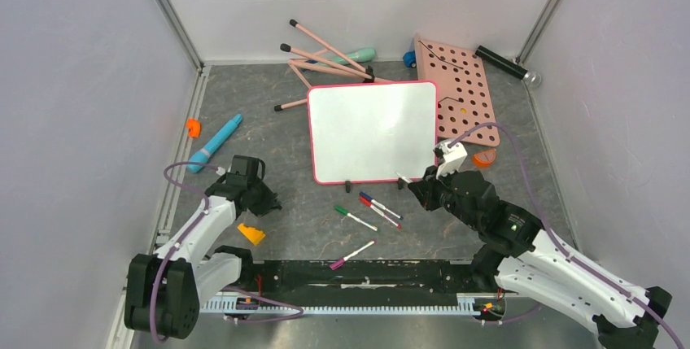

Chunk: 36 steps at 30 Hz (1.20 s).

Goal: Write a sentence on the whiteboard
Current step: Place the pen cap at the center of the board, then write a sentence on the whiteboard.

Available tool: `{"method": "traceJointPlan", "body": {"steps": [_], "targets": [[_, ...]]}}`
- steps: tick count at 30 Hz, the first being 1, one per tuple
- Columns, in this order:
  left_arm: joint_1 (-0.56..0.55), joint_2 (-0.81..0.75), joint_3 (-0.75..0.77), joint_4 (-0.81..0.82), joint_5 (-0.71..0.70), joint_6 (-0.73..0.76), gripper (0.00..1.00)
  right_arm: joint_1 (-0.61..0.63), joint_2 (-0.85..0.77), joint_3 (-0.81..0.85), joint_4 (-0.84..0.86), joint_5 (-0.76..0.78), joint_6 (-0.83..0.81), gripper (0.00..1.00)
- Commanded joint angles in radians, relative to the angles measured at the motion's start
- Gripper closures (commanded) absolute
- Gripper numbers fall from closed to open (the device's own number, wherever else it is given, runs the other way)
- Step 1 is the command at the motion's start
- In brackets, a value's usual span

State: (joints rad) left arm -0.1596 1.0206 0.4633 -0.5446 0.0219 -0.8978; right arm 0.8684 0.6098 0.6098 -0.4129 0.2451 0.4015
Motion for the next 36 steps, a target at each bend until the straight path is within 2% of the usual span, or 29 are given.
{"method": "traceJointPlan", "body": {"steps": [1,6,11,14,18,20,22,28,31,36], "targets": [[-0.007,-0.023,0.032,-0.009,-0.055,0.022,0.73,0.002,0.007,0.051,-0.004,0.000,-0.049,1.00],[-0.008,-0.026,0.043,-0.022,-0.060,0.018,0.70,0.001,0.014,0.058,-0.004,0.003,-0.064,1.00],[-0.009,-0.033,0.059,-0.034,-0.037,0.036,0.61,0.001,0.030,0.066,0.003,-0.005,-0.086,1.00],[-0.008,-0.066,0.070,-0.039,-0.030,0.045,0.44,0.002,0.034,0.077,0.006,-0.010,-0.096,1.00],[-0.010,-0.144,0.071,-0.002,0.076,0.103,0.34,0.002,0.036,0.082,0.016,-0.011,-0.110,1.00],[-0.011,-0.193,0.061,0.036,0.128,0.121,0.20,0.002,0.041,0.082,0.017,-0.013,-0.121,1.00],[-0.011,-0.234,0.056,0.069,0.165,0.129,0.01,0.001,0.046,0.083,0.018,-0.014,-0.128,1.00],[-0.011,-0.236,0.078,0.142,0.221,0.128,0.00,0.002,0.045,0.119,0.032,-0.006,-0.137,1.00],[-0.011,-0.258,0.054,0.357,0.399,0.266,0.00,0.001,0.056,0.141,0.032,-0.006,-0.157,1.00],[-0.012,-0.268,0.062,0.423,0.313,0.348,0.00,0.002,0.067,0.170,0.022,0.028,-0.197,1.00]]}}
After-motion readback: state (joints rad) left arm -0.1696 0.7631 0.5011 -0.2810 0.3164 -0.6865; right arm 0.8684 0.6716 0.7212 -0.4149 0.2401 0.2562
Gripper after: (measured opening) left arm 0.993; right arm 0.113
